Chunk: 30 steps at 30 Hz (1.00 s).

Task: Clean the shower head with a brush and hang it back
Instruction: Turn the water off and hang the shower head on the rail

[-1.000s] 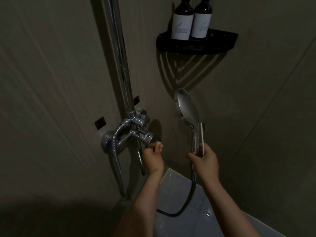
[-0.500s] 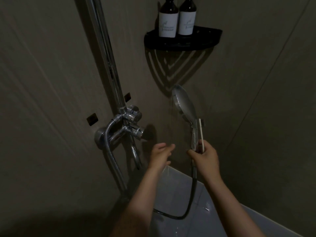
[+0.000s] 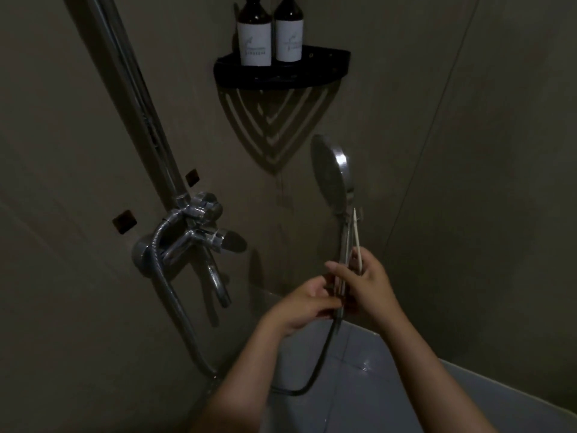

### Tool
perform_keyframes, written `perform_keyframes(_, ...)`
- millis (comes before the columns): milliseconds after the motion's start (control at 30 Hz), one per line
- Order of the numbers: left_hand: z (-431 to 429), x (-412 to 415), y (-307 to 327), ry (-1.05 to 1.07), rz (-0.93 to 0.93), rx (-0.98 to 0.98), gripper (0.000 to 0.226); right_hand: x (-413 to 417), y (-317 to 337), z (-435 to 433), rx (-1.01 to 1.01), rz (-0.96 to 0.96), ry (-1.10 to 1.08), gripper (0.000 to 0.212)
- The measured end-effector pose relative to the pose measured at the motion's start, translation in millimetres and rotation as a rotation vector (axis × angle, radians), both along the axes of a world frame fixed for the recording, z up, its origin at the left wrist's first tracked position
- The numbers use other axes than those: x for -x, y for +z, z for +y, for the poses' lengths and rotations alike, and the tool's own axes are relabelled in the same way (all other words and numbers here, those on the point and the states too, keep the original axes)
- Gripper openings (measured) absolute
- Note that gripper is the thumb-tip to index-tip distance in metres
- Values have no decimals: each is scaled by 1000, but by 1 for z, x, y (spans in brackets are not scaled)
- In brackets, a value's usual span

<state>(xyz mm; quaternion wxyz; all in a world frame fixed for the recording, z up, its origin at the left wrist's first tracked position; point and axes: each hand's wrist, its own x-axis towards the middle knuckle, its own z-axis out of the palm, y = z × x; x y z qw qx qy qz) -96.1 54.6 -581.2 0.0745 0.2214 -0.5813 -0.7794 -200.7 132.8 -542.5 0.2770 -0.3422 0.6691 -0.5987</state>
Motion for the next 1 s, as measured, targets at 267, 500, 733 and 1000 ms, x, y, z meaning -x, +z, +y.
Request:
perform_keyframes(267,21,35,19,166,23,304,48,32,17,15,63,22,65,9)
perform_keyframes(500,36,48,35,326,86,396,45,46,30,21,125,-131,90,32)
perform_keyframes(733,39,66,70,416,95,487,38,65,59,15,210,-122,118,23)
perform_keyframes(1000,33,106,131,488,47,762,31,107,108,8,322,-90,110,33)
